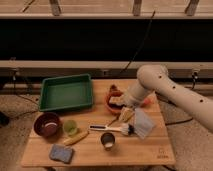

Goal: Place brush in plastic cup

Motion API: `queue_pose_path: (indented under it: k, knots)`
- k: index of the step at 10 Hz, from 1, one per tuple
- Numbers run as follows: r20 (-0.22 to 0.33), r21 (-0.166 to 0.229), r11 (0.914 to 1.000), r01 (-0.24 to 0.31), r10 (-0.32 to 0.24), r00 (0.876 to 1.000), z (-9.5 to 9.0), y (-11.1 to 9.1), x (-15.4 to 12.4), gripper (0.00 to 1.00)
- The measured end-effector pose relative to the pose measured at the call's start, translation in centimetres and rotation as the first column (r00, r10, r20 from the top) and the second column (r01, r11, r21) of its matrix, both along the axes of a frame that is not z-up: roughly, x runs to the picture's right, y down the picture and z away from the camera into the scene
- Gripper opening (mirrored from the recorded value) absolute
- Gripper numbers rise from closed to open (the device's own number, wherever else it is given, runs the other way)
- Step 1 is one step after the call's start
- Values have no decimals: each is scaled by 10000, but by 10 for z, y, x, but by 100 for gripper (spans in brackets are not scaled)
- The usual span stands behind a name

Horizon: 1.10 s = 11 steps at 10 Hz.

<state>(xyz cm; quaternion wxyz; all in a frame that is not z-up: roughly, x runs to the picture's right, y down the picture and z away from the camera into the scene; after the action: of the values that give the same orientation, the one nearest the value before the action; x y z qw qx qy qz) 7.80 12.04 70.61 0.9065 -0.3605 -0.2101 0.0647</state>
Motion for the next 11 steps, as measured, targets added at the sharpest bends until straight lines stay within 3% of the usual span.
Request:
queue_pose_path:
  k: [2, 4, 6, 9, 11]
  knots:
    - [59, -7, 10000, 86, -86, 9999, 0, 0, 0, 65]
    - [326, -187, 9988, 463, -457, 9984, 4, 15, -13, 65]
    - [594, -441, 9960, 780, -753, 9954, 20, 45, -42, 65]
    - [531, -683, 9923, 1035, -1000, 9936, 49, 78, -52, 65]
    - [317, -776, 9932, 868, -846, 9959, 62, 77, -45, 65]
